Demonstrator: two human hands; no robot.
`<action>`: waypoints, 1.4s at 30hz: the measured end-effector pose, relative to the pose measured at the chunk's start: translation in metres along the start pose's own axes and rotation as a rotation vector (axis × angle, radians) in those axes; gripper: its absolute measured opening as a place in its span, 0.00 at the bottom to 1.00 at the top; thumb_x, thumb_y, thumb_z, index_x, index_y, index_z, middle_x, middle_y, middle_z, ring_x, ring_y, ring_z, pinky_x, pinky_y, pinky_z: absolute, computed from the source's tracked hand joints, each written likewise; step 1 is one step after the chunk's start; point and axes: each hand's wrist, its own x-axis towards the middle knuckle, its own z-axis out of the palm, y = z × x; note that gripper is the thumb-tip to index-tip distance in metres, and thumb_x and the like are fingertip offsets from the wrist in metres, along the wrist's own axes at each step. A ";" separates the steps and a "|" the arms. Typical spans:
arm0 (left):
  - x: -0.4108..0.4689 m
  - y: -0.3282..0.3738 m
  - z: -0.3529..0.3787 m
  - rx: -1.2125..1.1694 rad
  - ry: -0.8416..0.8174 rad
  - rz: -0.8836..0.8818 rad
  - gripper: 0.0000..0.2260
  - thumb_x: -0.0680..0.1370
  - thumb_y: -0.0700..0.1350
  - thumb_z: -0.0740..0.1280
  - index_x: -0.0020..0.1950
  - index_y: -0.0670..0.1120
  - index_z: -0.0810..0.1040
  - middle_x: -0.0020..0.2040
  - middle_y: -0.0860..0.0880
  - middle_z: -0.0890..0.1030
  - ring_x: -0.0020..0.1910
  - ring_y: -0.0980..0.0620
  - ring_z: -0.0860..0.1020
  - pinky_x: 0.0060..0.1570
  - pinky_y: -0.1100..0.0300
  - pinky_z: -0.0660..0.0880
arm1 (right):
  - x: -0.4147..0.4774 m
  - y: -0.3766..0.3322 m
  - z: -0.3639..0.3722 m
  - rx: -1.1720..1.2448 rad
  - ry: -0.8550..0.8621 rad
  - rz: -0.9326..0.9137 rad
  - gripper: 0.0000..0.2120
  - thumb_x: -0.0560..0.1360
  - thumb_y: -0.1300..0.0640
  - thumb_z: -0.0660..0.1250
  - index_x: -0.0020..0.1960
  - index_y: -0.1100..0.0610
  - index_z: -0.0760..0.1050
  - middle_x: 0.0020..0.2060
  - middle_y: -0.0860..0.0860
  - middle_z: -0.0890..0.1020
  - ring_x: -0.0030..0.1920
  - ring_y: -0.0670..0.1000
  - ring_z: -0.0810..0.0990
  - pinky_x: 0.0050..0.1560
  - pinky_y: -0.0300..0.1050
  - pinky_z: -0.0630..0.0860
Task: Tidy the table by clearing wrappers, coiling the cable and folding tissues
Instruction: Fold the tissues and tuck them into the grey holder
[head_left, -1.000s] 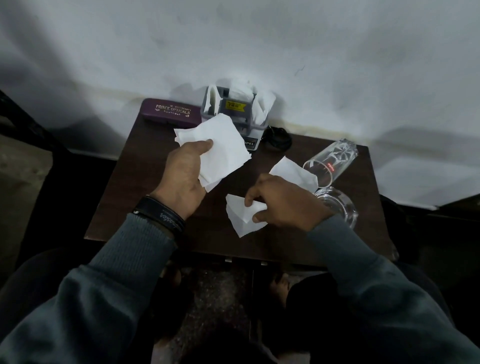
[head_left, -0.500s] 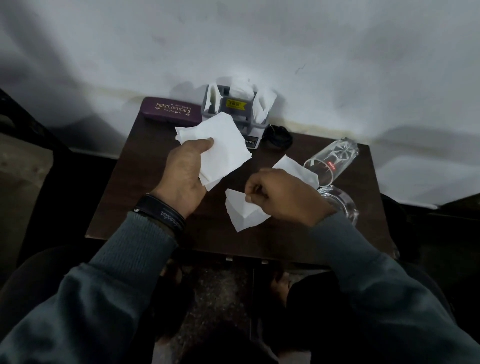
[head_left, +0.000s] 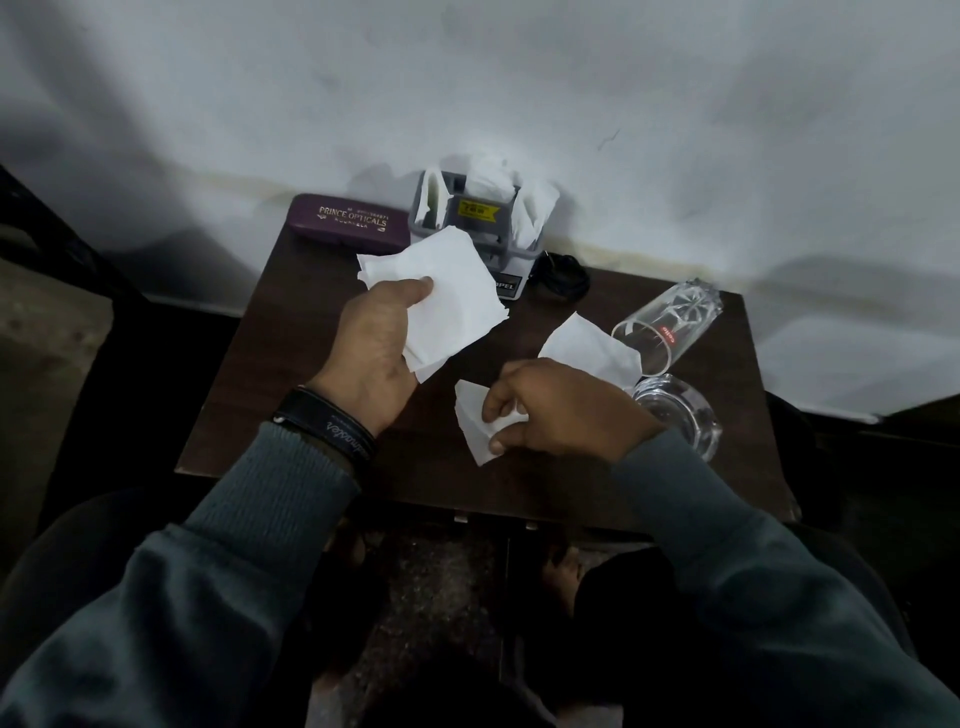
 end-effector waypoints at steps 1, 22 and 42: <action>0.000 0.000 0.000 -0.001 0.000 -0.002 0.04 0.80 0.39 0.69 0.50 0.48 0.80 0.44 0.49 0.87 0.44 0.49 0.85 0.42 0.54 0.82 | 0.000 0.001 -0.001 0.017 -0.008 0.004 0.16 0.71 0.46 0.78 0.56 0.50 0.83 0.51 0.46 0.79 0.49 0.42 0.74 0.50 0.44 0.74; 0.001 0.001 0.000 -0.002 -0.001 -0.007 0.05 0.80 0.38 0.69 0.53 0.47 0.80 0.51 0.46 0.86 0.51 0.45 0.85 0.53 0.47 0.82 | 0.007 -0.003 0.007 -0.049 0.039 -0.004 0.08 0.74 0.48 0.75 0.50 0.51 0.84 0.47 0.46 0.78 0.50 0.48 0.79 0.48 0.47 0.76; -0.010 -0.017 0.015 0.095 -0.078 0.117 0.11 0.82 0.39 0.65 0.64 0.39 0.80 0.51 0.43 0.86 0.48 0.47 0.85 0.50 0.53 0.82 | -0.008 -0.048 -0.035 0.754 0.835 0.116 0.02 0.74 0.55 0.78 0.43 0.49 0.85 0.36 0.44 0.86 0.38 0.44 0.85 0.43 0.41 0.80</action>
